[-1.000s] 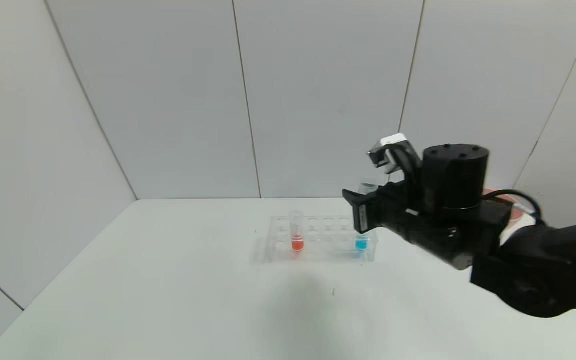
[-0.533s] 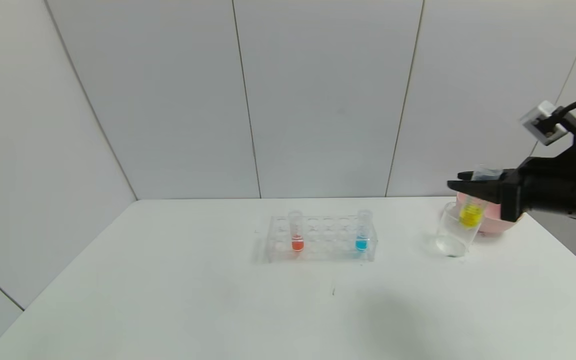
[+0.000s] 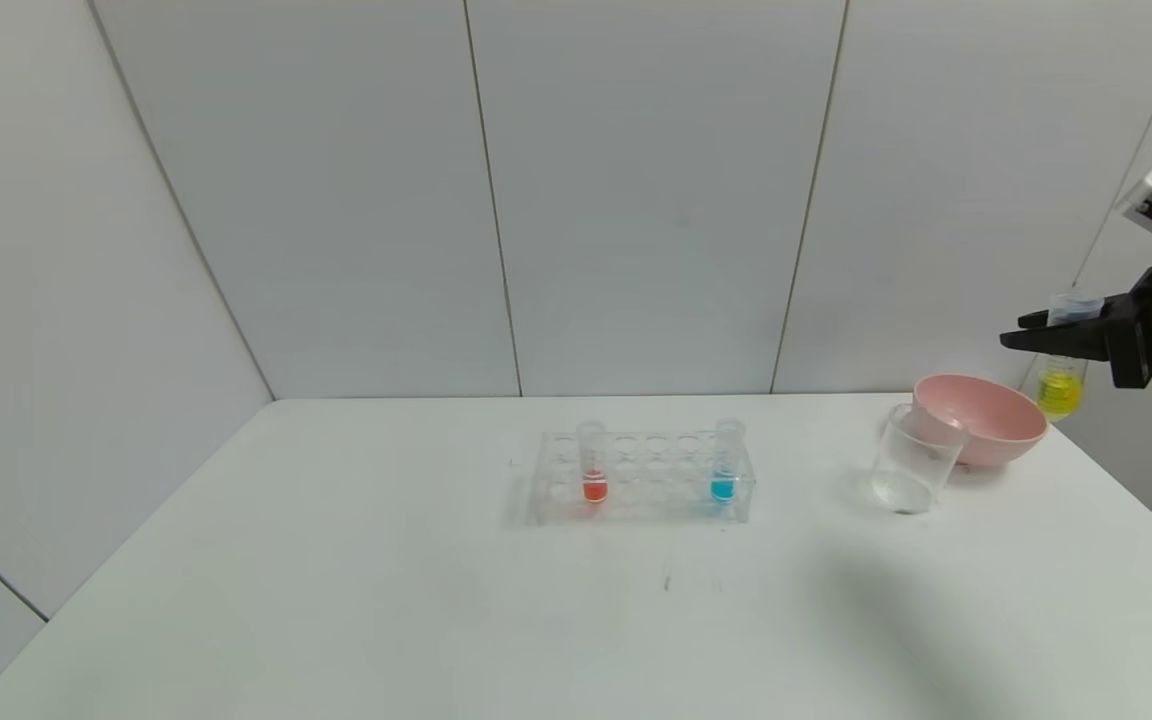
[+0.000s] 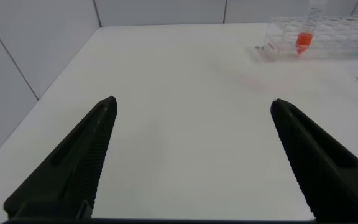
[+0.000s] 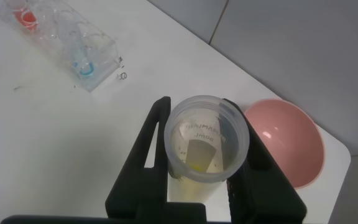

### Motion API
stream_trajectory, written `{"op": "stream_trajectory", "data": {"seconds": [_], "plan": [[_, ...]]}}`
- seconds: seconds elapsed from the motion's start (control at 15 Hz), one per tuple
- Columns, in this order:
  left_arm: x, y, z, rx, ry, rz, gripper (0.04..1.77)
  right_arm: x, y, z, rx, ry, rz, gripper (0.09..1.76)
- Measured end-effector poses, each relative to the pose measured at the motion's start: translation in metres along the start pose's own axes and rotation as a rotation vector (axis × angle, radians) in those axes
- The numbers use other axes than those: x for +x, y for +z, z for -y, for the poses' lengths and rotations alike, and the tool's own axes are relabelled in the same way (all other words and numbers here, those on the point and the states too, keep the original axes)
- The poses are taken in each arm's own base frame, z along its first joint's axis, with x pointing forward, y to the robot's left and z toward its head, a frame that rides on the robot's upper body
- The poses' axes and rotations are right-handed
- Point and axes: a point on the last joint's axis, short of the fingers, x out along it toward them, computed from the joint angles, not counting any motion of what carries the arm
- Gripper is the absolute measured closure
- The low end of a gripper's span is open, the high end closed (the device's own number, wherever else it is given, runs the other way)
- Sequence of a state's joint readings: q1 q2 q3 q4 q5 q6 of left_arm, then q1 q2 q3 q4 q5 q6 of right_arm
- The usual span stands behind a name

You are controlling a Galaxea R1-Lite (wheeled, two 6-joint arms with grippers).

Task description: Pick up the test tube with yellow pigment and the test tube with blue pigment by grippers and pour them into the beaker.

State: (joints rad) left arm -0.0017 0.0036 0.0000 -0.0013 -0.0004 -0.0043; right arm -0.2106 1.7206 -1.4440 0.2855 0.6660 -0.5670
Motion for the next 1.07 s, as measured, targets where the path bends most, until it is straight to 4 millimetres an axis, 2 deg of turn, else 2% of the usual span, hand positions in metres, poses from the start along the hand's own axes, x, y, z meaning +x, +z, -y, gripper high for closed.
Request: {"op": "stream_trajectory", "data": {"seconds": [0.2, 0.4, 0.73, 1.07], "plan": [[0.000, 0.000, 0.000, 0.000, 0.000, 0.000, 0.05, 0.005, 0.012, 0.019, -0.015, 0.025, -0.060, 1.26], [0.000, 0.000, 0.000, 0.000, 0.000, 0.000, 0.05, 0.016, 0.012, 0.028, -0.056, 0.069, -0.169, 1.26], [0.000, 0.000, 0.000, 0.000, 0.000, 0.000, 0.05, 0.045, -0.002, 0.044, -0.192, 0.022, -0.355, 1.26], [0.000, 0.000, 0.000, 0.000, 0.000, 0.000, 0.05, 0.071, -0.009, 0.046, -0.313, -0.011, -0.439, 1.26]]}}
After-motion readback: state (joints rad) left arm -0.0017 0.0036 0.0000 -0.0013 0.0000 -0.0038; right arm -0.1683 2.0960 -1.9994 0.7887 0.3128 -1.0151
